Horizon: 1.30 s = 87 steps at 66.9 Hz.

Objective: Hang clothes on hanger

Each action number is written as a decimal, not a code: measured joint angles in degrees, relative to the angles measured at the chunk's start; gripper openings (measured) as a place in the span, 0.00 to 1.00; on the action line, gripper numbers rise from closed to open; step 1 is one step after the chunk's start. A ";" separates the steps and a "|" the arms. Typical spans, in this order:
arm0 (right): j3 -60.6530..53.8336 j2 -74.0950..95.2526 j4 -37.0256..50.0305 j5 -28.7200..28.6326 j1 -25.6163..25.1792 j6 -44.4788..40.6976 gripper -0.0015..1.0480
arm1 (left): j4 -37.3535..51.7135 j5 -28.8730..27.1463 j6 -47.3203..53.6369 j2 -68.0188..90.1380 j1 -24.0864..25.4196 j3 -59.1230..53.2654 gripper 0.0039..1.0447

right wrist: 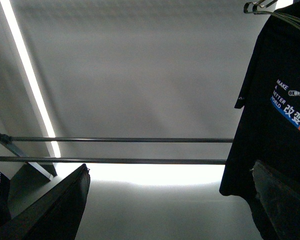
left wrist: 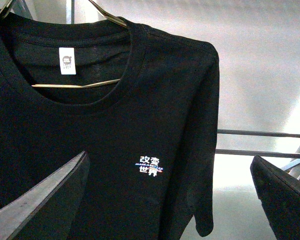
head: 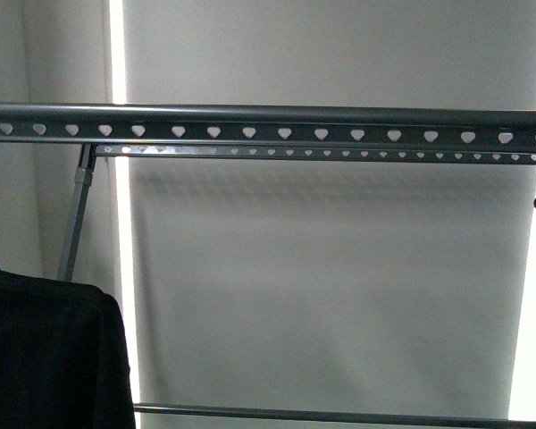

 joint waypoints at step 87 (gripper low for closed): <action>0.00 0.00 0.00 -0.07 0.00 0.00 0.93 | -9.22 -39.28 -44.15 81.15 -11.76 51.80 0.94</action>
